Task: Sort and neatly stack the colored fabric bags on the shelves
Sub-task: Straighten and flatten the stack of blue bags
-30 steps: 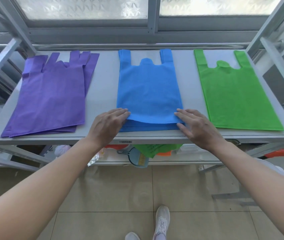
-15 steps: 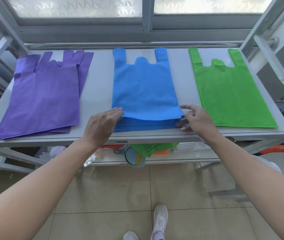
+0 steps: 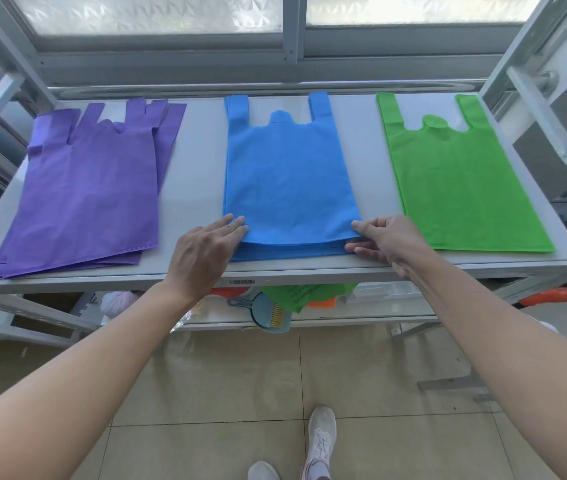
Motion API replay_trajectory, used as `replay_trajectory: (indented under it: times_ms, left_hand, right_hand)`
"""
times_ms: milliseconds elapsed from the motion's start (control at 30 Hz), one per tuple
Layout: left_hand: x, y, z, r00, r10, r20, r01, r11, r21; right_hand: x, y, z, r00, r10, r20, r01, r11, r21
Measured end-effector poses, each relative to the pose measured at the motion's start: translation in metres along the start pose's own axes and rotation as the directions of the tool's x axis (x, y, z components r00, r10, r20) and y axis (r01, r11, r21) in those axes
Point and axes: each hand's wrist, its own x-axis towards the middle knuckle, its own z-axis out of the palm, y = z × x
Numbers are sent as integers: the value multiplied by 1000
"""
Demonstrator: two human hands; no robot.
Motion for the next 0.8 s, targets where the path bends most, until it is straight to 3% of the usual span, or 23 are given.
replay_trajectory:
  times_ms: [267,367,433,533,800]
  left_hand:
    - [-2,1,-1,999,-44,-18,43,998,-48]
    - [0,7,-4,979,-197,-44,188,970,-155]
    - [0,9,-4,924,-377,-59,346,893,-287]
    - [1,9,-4,802,-596,27,529,690,-494]
    - [19,9,-16,671,-688,277,616,310,-724]
  right_hand:
    - [-2,-2,1,1000,23,6,-23,1000,20]
    - [-2,-2,0,1000,26,8,-26,999,19]
    - [-2,-2,1,1000,25,7,-25,999,23]
    - [0,-1,1,1000,26,4,-26,999,19]
    - [1,3,0,1000,8,-3,-8,1000,1]
